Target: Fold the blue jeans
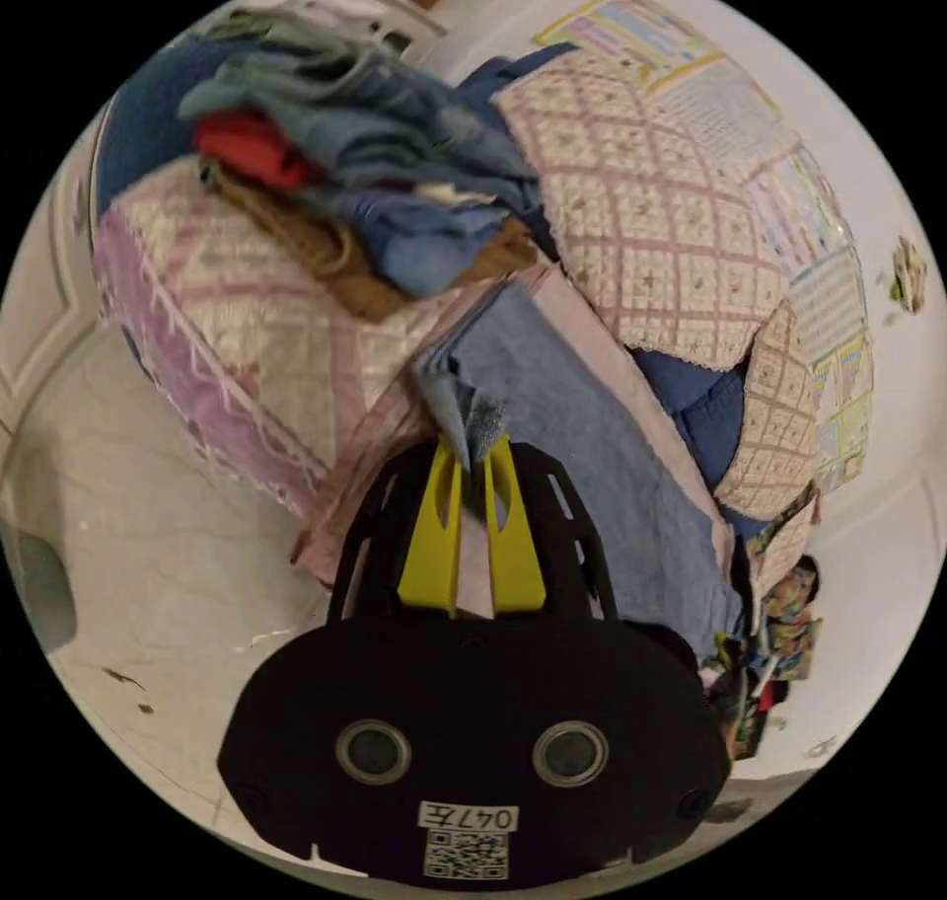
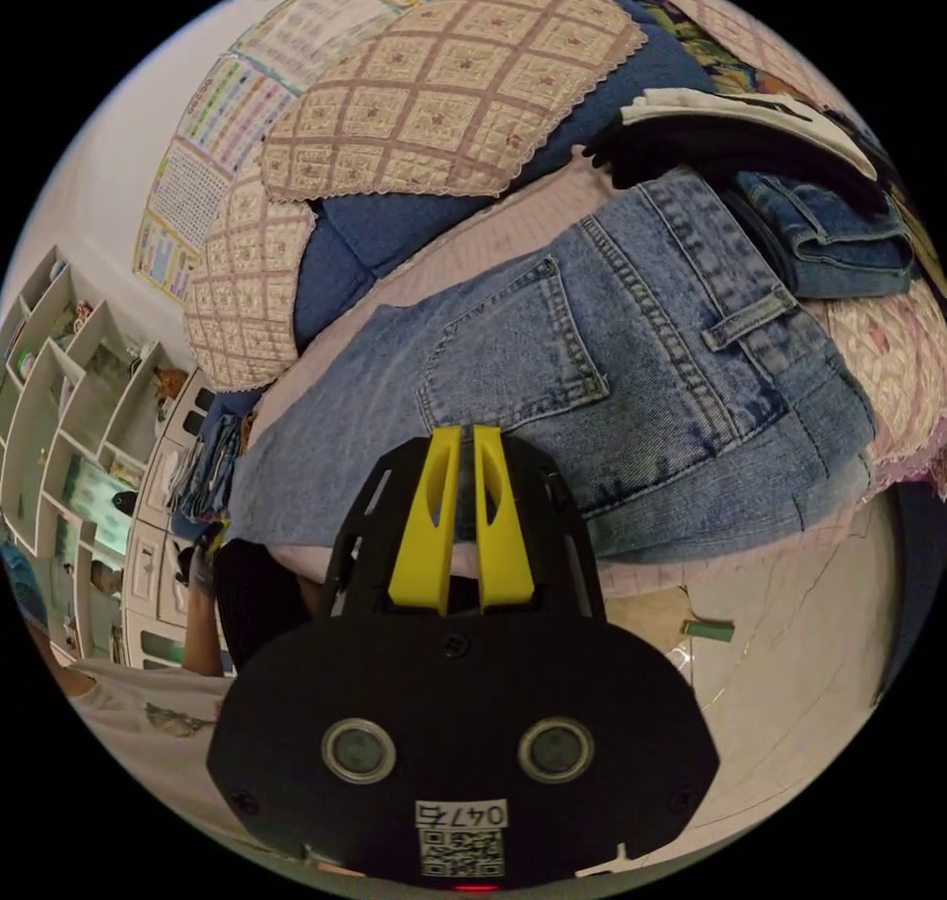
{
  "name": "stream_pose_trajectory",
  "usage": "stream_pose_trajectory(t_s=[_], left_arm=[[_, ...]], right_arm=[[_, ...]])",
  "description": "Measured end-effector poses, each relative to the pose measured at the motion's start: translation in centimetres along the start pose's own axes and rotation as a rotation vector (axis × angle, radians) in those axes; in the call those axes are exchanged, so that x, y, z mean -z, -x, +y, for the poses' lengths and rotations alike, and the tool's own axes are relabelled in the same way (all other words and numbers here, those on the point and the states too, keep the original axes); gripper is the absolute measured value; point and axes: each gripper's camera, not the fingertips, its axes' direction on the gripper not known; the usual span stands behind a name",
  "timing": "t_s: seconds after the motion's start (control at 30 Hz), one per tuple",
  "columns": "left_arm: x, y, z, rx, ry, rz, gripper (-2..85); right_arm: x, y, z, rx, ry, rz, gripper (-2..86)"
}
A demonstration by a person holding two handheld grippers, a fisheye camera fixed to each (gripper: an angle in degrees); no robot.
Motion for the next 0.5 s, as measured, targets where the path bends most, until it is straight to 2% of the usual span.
stream_pose_trajectory(t_s=[0.07, 0.17, 0.3, 0.37, 0.4, 0.47, 0.5], left_arm=[[1.3, 0.0, 1.0, 0.036, -0.039, 0.051, 3.1], [3.5, -1.6, 2.1, 0.015, -0.094, -0.049, 7.2], [7.8, -4.3, 4.6, -0.016, -0.195, -0.255, 13.1], [10.4, -8.9, 8.2, -0.206, -0.33, -0.493, 12.0], [10.8, -10.4, 9.4, -0.281, -0.367, -0.542, 11.0], [11.2, -17.0, 14.4, -0.619, -0.483, -0.699, 5.8], [11.0, -18.7, 15.5, -0.699, -0.497, -0.735, 4.5]], right_arm=[[0.7, 0.9, 0.2, 0.023, 0.007, 0.043, -0.4], [2.3, 2.8, 1.1, 0.1, -0.025, 0.181, -0.3], [6.6, 5.9, 4.5, 0.208, -0.337, 0.494, -0.4], [7.8, 6.8, 6.4, 0.241, -0.462, 0.596, -0.2], [8.4, 7.1, 7.4, 0.256, -0.499, 0.635, 0.3], [8.9, 7.1, 8.3, 0.249, -0.499, 0.658, 1.2], [9.2, 6.8, 8.8, 0.229, -0.495, 0.653, 1.6]])
